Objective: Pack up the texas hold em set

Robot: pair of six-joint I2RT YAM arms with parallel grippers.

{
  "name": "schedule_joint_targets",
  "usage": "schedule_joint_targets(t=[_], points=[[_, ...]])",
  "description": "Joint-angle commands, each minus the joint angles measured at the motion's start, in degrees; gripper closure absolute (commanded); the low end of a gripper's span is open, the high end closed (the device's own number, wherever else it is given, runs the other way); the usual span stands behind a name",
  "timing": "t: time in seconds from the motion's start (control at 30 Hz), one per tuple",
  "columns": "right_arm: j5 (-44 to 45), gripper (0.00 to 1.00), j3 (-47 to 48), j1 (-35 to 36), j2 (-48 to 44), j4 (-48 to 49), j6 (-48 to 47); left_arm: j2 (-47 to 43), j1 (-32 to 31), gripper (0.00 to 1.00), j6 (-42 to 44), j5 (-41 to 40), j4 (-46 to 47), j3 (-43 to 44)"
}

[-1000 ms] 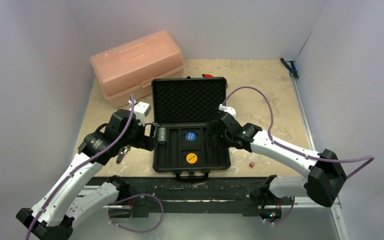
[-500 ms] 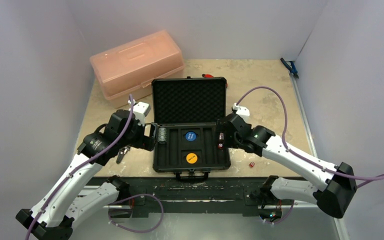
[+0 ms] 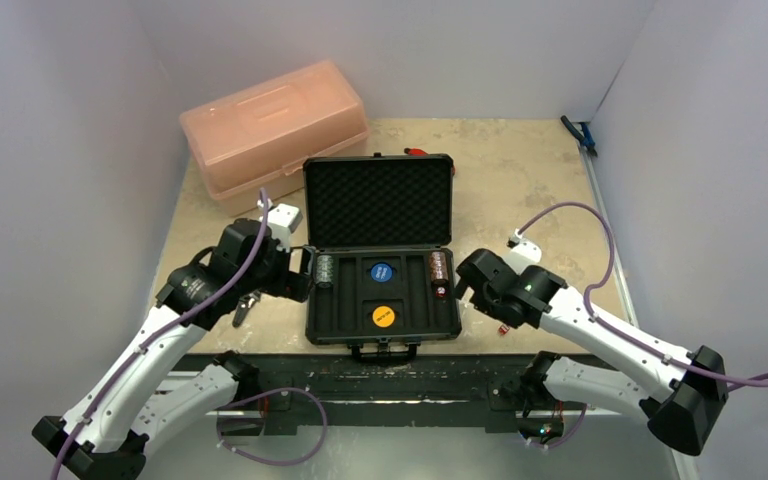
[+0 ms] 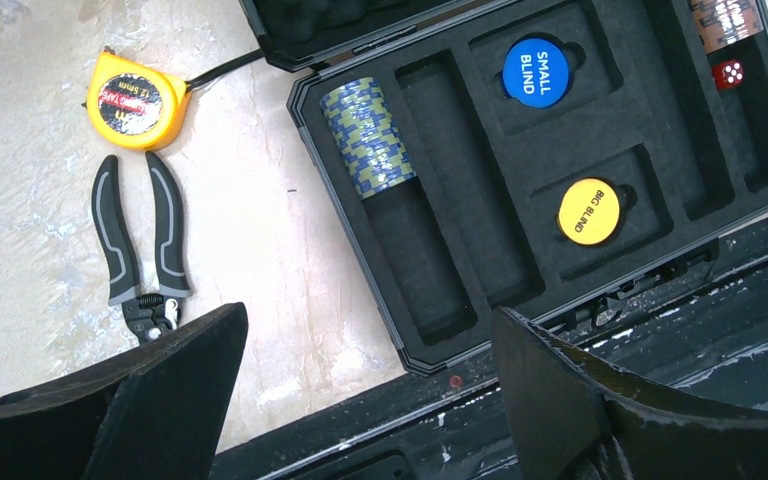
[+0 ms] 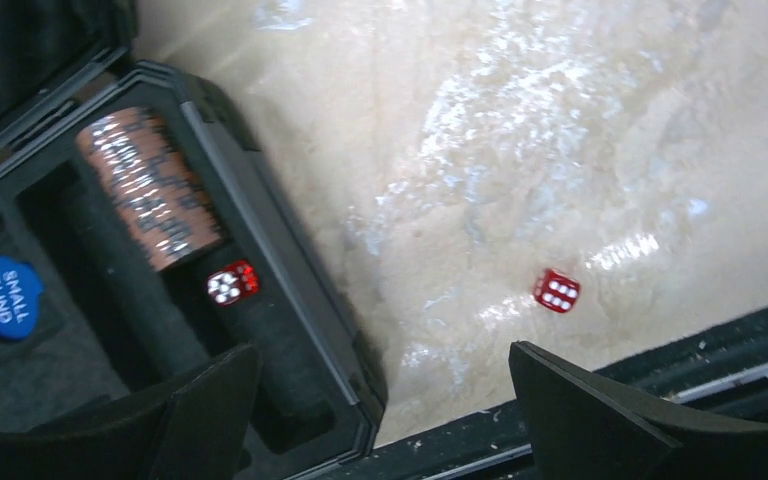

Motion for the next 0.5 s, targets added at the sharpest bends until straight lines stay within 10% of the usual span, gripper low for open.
schedule_joint_targets(t=[0.0,0.47], points=[[5.57,0.01,-0.45,0.09,-1.11,-8.22,10.31,0.33,0.42,0.09,1.29,1.85,1.88,0.22],[3.9,0.07,-6.21,-0.36,-4.2,-11.31,20.3,3.37,0.43,0.1,-0.27,7.4,2.54,2.0]])
